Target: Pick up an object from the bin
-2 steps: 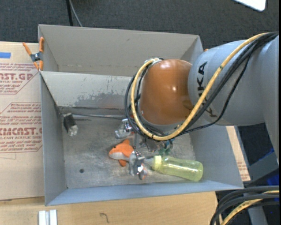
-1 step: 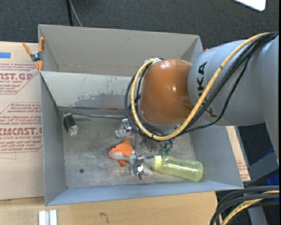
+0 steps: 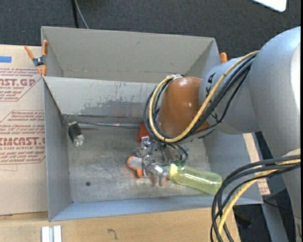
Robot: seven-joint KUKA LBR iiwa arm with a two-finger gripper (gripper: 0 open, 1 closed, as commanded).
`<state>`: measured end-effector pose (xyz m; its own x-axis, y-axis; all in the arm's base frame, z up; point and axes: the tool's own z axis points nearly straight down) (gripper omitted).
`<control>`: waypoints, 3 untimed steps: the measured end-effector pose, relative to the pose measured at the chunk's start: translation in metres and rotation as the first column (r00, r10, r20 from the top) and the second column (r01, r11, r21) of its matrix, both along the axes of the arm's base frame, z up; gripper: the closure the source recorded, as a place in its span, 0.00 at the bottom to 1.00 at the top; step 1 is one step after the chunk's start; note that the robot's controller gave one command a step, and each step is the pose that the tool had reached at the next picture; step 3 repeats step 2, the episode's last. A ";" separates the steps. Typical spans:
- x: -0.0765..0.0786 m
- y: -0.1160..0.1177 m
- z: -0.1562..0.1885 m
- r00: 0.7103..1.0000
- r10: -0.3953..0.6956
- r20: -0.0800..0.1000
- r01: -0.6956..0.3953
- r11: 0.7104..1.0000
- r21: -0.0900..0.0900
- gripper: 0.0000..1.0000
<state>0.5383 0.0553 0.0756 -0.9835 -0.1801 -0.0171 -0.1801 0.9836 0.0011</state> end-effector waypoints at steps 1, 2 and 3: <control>0.000 0.000 0.000 1.000 0.000 0.000 0.000 1.000 0.000 1.00; -0.002 -0.013 0.146 1.000 0.011 -0.012 -0.011 1.000 -0.004 1.00; -0.002 -0.013 0.146 1.000 0.011 -0.012 -0.011 1.000 -0.004 1.00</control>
Offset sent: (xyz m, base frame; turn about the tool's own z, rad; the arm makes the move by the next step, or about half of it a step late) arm -0.0028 -0.0136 0.1451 -0.0109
